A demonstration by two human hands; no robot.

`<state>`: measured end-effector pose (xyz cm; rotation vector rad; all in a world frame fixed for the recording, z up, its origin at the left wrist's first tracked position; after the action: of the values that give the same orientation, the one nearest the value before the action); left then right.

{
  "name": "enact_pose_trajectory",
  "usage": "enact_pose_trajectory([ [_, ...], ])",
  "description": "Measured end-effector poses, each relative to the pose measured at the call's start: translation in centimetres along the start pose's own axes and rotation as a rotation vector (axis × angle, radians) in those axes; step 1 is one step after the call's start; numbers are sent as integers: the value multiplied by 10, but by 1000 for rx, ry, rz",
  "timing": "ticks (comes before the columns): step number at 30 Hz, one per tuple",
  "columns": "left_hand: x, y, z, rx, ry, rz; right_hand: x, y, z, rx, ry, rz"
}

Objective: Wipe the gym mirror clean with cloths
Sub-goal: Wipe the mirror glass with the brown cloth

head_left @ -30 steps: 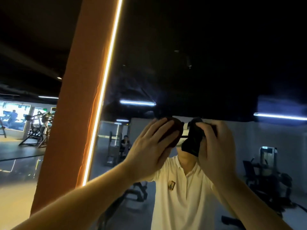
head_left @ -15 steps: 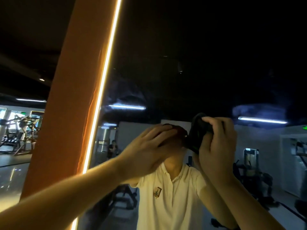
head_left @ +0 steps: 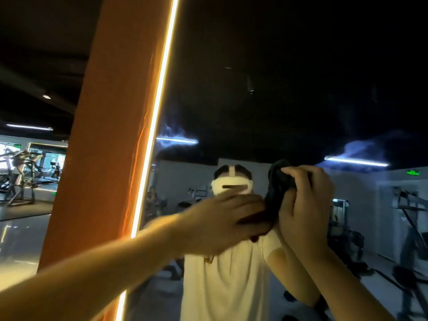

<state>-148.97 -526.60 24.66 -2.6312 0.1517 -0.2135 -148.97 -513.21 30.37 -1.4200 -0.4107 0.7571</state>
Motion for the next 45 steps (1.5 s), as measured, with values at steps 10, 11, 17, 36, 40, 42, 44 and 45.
enact_pose_trajectory([
  [10, 27, 20, -125, 737, -102, 245, 0, 3, 2, 120, 322, -91],
  [11, 18, 21, -85, 610, -31, 202, 0, 4, 1, 97, 314, -87],
  [17, 7, 42, -44, 98, -138, -30, -12, 16, -4, 62, 291, -160],
  [36, 37, 68, -194, 835, -164, 60, -16, 28, -8, 169, 139, -197],
  [40, 18, 64, -103, 700, -60, 103, -17, 30, -9, 152, 128, -191],
  [42, 3, 68, -33, 405, -54, -24, -17, 31, -10, 148, 124, -192],
  [44, 0, 73, -23, 153, -129, -134, -18, 33, -12, 152, 106, -198],
  [45, -1, 70, -38, 93, -212, -162, -19, 32, -13, 155, 91, -203],
])
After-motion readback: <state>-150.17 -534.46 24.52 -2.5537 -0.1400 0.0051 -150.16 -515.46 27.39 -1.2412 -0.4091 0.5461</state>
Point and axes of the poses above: each hand's wrist, its own y-axis away from the middle knuckle, its own x-axis out of the back of the hand, z = x × y, the point moved 9 cm from there along -y, towards the middle knuckle, and after that the axes turned 8 degrees about -y, right-handed, at the moved point
